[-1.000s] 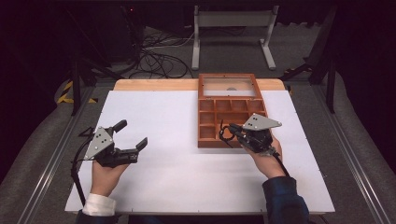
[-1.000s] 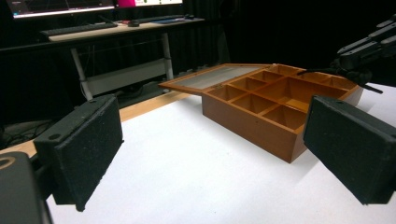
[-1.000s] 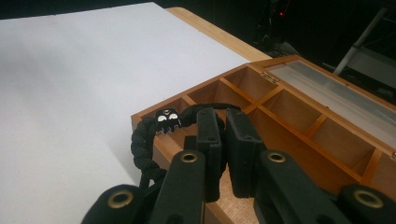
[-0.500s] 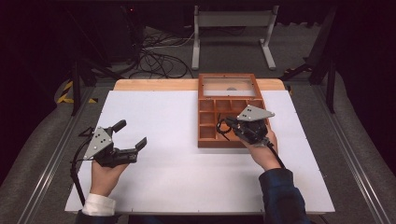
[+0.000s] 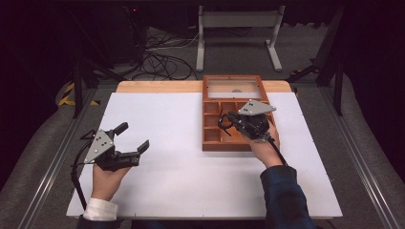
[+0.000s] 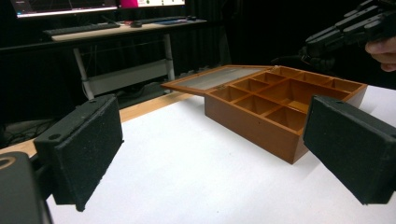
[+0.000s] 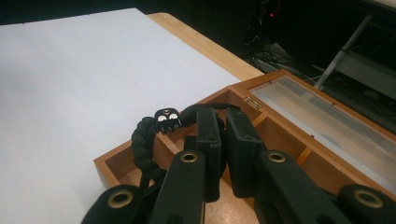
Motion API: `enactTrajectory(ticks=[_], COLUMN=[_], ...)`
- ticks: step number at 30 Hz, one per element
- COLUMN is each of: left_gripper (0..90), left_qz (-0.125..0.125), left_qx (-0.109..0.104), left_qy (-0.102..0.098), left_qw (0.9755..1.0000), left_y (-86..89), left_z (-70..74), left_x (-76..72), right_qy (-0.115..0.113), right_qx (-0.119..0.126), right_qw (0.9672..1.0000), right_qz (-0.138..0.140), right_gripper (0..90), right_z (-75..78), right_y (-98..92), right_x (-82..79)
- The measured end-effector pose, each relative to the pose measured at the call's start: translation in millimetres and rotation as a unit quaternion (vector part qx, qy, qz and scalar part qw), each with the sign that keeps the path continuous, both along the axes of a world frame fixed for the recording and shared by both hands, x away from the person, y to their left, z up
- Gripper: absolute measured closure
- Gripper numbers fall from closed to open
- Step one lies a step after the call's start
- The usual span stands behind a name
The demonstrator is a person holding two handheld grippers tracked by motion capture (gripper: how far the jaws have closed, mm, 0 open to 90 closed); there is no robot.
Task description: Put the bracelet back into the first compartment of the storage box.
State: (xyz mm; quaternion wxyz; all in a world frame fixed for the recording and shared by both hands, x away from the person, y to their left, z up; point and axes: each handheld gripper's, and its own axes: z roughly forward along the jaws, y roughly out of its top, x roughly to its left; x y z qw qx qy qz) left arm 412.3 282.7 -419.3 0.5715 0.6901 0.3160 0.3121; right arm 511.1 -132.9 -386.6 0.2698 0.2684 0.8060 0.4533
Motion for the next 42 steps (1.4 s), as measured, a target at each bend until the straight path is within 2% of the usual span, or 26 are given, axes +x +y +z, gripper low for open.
enactTrajectory(ticks=[12,17,32,40,42], left_gripper=[5.5,5.5,5.5,5.6,5.6], left_qz=[0.000,0.001,0.002,0.002,0.003], left_qx=[0.001,0.002,0.001,0.000,-0.001], left_qy=[0.000,0.001,0.000,0.000,0.001], left_qw=[1.0000,1.0000,1.0000,1.0000,1.0000], left_y=[1.6,1.6,3.5,3.7,3.6], left_z=[-0.4,-0.9,-1.2,-1.6,-1.8], left_x=[0.7,0.8,1.0,1.2,1.3], right_qy=[-0.002,0.001,0.007,0.011,0.009], right_qx=[0.005,0.003,0.017,0.015,0.006], right_qw=[1.0000,1.0000,0.9998,0.9998,0.9999], right_qz=[0.000,0.000,-0.006,-0.005,-0.002], right_gripper=[85.2,85.2,85.2,85.2,85.2], right_z=[7.0,6.2,6.1,5.6,9.2], right_y=[9.7,13.8,21.0,25.0,29.1], right_x=[16.9,22.0,42.1,50.0,50.4])
